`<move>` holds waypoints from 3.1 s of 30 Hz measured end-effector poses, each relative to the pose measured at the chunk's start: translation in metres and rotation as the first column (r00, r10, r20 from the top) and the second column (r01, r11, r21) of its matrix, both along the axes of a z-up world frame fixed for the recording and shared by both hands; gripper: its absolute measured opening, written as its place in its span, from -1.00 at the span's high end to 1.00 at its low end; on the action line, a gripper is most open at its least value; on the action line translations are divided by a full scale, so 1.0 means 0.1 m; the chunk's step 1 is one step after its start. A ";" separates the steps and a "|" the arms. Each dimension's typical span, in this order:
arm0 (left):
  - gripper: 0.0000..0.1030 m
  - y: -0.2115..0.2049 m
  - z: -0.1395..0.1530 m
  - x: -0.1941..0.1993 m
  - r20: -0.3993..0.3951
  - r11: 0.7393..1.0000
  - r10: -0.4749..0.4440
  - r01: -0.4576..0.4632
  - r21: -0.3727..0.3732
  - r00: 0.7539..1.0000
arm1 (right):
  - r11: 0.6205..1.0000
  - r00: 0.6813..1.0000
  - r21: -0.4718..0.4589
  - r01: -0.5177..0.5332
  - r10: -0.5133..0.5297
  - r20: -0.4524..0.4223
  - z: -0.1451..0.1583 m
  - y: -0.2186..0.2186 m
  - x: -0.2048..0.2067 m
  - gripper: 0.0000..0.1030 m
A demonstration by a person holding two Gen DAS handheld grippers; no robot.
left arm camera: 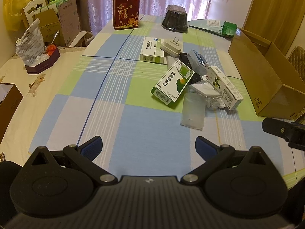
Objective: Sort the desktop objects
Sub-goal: 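Move both tools toward the pile of boxes on the table, then grasp the long white box with the right tool while the left grasps the green-white medicine box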
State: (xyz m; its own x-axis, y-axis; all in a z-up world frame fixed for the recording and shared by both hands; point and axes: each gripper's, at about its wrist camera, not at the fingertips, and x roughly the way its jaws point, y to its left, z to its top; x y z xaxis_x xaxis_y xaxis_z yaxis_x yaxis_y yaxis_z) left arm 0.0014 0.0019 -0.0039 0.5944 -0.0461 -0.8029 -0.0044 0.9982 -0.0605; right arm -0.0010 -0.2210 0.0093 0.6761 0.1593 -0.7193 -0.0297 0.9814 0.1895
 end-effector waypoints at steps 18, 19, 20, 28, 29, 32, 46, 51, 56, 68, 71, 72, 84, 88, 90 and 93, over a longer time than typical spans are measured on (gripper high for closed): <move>-0.98 -0.02 -0.02 -0.01 -0.009 1.000 -0.001 0.001 -0.006 1.000 | 1.000 1.000 -0.031 0.002 -0.003 -0.021 -0.01 0.00 0.01 -1.00; -0.98 -0.02 -0.02 -0.01 -0.010 1.000 -0.001 0.001 -0.006 1.000 | 0.999 1.000 -0.032 0.002 -0.003 -0.022 -0.01 0.00 0.01 -1.00; -0.98 -0.02 -0.02 -0.01 -0.011 1.000 -0.002 0.001 -0.006 1.000 | 0.999 1.000 -0.034 0.002 -0.003 -0.024 -0.01 0.00 0.01 -1.00; -0.98 -0.02 -0.03 0.00 -0.017 1.000 0.000 0.000 -0.008 1.000 | 0.999 0.999 -0.051 0.003 -0.005 -0.039 -0.04 0.00 0.02 -1.00; -0.98 -0.02 -0.03 0.00 -0.017 1.000 0.000 0.000 -0.008 1.000 | 0.998 0.999 -0.056 0.003 -0.006 -0.042 -0.04 0.00 0.02 -1.00; -0.98 -0.02 -0.03 0.00 -0.019 1.000 0.000 0.000 -0.009 1.000 | 0.998 0.999 -0.068 0.003 -0.006 -0.046 -0.04 0.01 0.02 -1.00; -0.98 -0.04 -0.05 0.01 -0.007 1.000 -0.021 0.021 -0.001 1.000 | 0.998 0.998 -0.060 0.004 -0.008 -0.069 -0.12 -0.03 0.05 -1.00; -0.98 -0.03 -0.10 0.06 -0.017 1.000 -0.028 0.028 -0.014 0.999 | 0.998 0.997 -0.061 -0.007 0.001 -0.082 -0.18 -0.02 0.09 -1.00; -0.98 0.00 -0.16 0.11 -0.034 0.999 -0.029 0.027 -0.033 0.999 | 0.998 0.995 -0.067 -0.021 0.014 -0.099 -0.26 -0.01 0.13 -1.00; -0.98 0.00 -0.26 0.27 -0.039 0.998 -0.065 0.064 -0.015 0.997 | 0.999 0.990 -0.048 -0.024 0.018 -0.137 -0.41 -0.03 0.22 -1.00; -0.98 -0.01 -0.29 0.32 -0.043 0.997 -0.073 0.072 -0.016 0.996 | 0.998 0.989 -0.049 -0.031 0.024 -0.146 -0.45 -0.02 0.25 -1.00; -0.98 -0.01 -0.30 0.33 -0.044 0.997 -0.077 0.076 -0.016 0.996 | 0.998 0.989 -0.049 -0.033 0.026 -0.147 -0.46 -0.02 0.26 -1.00; -0.97 -0.04 -0.37 0.67 0.005 0.983 -0.185 0.185 0.023 0.983 | 0.988 0.990 -0.070 -0.137 0.134 -0.036 -0.50 -0.06 0.56 -1.00; -0.97 -0.05 -0.39 0.83 0.037 0.972 -0.232 0.230 0.048 0.972 | 0.976 0.983 -0.118 -0.184 0.186 0.009 -0.53 -0.05 0.75 -0.99; -0.97 -0.06 -0.39 0.92 0.055 0.965 -0.256 0.253 0.064 0.965 | 0.974 0.981 -0.129 -0.185 0.191 0.034 -0.54 -0.07 0.87 -0.99; -0.97 -0.08 -0.40 1.05 0.074 0.957 -0.285 0.279 0.075 0.956 | 0.973 0.979 -0.134 -0.186 0.195 0.053 -0.57 -0.12 1.05 -0.99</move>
State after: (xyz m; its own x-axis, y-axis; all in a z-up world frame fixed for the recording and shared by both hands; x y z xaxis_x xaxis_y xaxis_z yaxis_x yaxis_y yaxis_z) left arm 0.1068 -0.0060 -0.0440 0.6290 -0.1727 -0.7580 0.2803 0.9598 0.0139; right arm 0.1038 -0.2326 -0.0477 0.6882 0.1993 -0.6976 -0.2267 0.9725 0.0541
